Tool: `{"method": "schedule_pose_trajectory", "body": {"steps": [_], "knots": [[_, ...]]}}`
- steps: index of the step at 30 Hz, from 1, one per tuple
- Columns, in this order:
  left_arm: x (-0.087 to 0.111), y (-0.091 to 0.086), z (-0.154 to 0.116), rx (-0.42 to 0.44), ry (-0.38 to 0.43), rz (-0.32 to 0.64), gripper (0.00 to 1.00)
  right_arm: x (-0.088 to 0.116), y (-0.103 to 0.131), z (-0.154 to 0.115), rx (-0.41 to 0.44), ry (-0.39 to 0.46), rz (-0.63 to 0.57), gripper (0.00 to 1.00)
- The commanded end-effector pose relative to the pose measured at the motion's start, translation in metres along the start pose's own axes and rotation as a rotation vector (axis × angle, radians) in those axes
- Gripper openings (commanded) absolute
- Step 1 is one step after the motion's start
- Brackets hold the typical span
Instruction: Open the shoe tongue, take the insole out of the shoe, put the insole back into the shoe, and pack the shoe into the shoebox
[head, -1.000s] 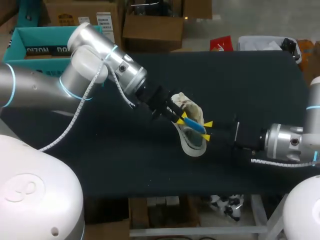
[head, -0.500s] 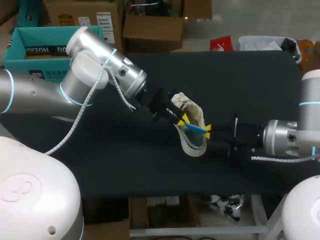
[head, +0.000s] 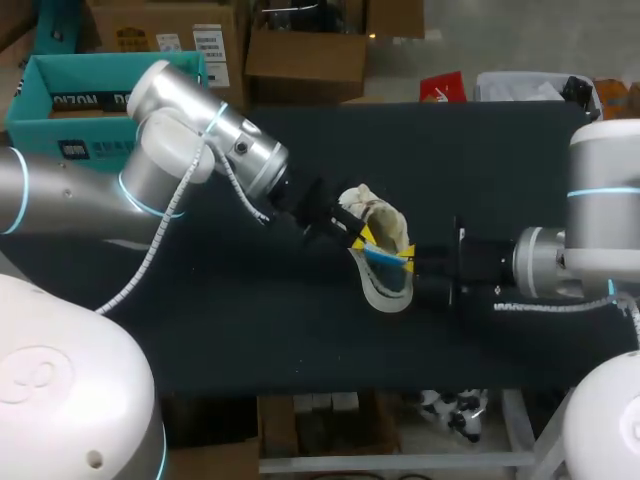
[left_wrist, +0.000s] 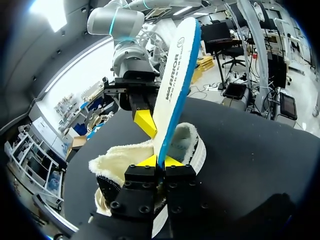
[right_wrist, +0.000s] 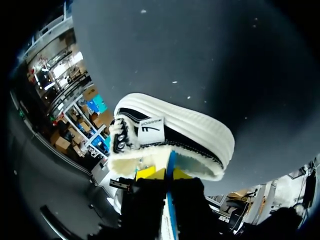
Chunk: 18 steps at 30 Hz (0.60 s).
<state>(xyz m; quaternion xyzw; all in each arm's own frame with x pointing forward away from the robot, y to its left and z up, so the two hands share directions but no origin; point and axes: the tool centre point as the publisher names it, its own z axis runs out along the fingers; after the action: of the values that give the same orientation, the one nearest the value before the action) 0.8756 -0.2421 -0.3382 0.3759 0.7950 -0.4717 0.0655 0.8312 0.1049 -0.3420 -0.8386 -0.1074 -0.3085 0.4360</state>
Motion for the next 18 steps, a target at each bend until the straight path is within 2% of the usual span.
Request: {"method": "schedule_pose_trajectory", "body": {"steps": [1,8,9,10,11,13,16,18], "knots": [[-0.003,0.008,0.007,0.011,-0.009,-0.006,0.0,0.002,0.004,0.014,-0.015,-0.009,0.002,0.0],[-0.002,0.01,0.008,0.01,-0.013,-0.015,0.0,0.002,0.011,0.014,-0.022,-0.004,0.014,0.0],[-0.002,0.009,0.008,0.01,-0.013,-0.015,0.04,0.002,0.011,0.014,-0.021,-0.001,0.016,0.0],[0.0,0.007,0.007,0.014,-0.012,-0.013,0.25,0.002,0.011,0.014,-0.02,0.0,0.017,0.0],[0.001,0.005,0.006,0.017,-0.012,-0.009,0.36,0.002,0.011,0.014,-0.02,0.001,0.018,0.0],[0.005,0.0,0.003,0.028,-0.016,0.007,0.44,0.001,0.011,0.012,-0.02,0.004,0.019,0.0],[0.009,-0.009,-0.002,0.034,-0.028,0.029,0.42,0.0,0.012,0.011,-0.022,0.008,0.023,0.0],[0.01,-0.014,-0.005,0.043,-0.033,0.038,0.36,0.0,0.013,0.011,-0.022,0.009,0.024,0.0]]}}
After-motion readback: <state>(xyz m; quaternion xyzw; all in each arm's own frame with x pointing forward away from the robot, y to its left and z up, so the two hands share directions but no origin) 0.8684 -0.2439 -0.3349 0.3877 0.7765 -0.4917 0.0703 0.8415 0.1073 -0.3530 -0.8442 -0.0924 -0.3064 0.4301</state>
